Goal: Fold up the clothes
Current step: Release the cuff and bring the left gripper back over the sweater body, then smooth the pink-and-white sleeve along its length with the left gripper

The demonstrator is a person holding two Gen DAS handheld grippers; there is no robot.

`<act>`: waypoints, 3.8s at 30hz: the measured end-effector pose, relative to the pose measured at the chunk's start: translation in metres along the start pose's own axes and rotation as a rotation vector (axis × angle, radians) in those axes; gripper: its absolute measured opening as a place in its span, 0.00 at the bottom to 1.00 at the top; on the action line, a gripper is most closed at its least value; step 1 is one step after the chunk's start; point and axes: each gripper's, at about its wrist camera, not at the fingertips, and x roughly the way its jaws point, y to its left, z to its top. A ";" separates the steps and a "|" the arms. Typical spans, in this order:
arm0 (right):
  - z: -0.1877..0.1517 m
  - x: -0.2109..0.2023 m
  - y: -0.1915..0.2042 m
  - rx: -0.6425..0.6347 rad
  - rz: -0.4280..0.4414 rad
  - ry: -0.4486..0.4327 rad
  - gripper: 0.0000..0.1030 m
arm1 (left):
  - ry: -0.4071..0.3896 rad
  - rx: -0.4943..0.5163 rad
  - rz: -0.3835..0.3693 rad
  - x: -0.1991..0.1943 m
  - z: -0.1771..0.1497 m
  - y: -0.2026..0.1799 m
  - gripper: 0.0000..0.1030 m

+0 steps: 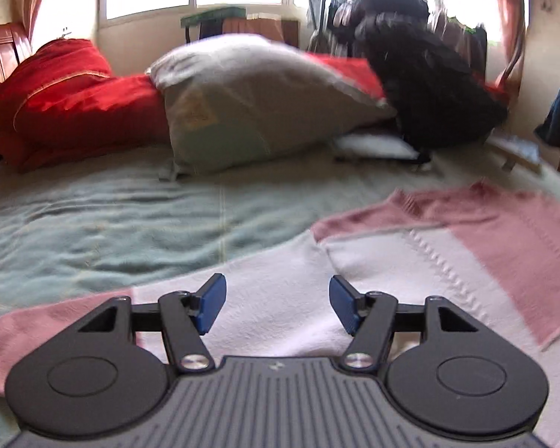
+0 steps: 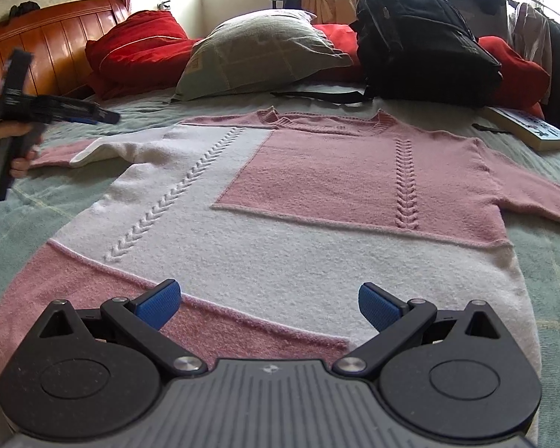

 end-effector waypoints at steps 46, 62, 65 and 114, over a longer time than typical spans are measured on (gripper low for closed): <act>0.002 0.031 -0.015 -0.039 0.212 0.077 1.00 | 0.207 -0.345 -0.192 0.129 0.052 -0.056 0.90; 0.000 0.020 -0.023 -0.012 0.243 0.058 1.00 | 0.173 -0.232 -0.107 0.089 0.088 -0.056 0.99; -0.001 0.015 -0.020 -0.001 0.228 0.063 1.00 | 0.178 -0.220 -0.129 0.055 0.082 -0.041 0.99; 0.003 0.007 0.023 -0.049 0.099 0.123 1.00 | 0.160 -0.641 -0.142 0.009 -0.022 0.145 0.96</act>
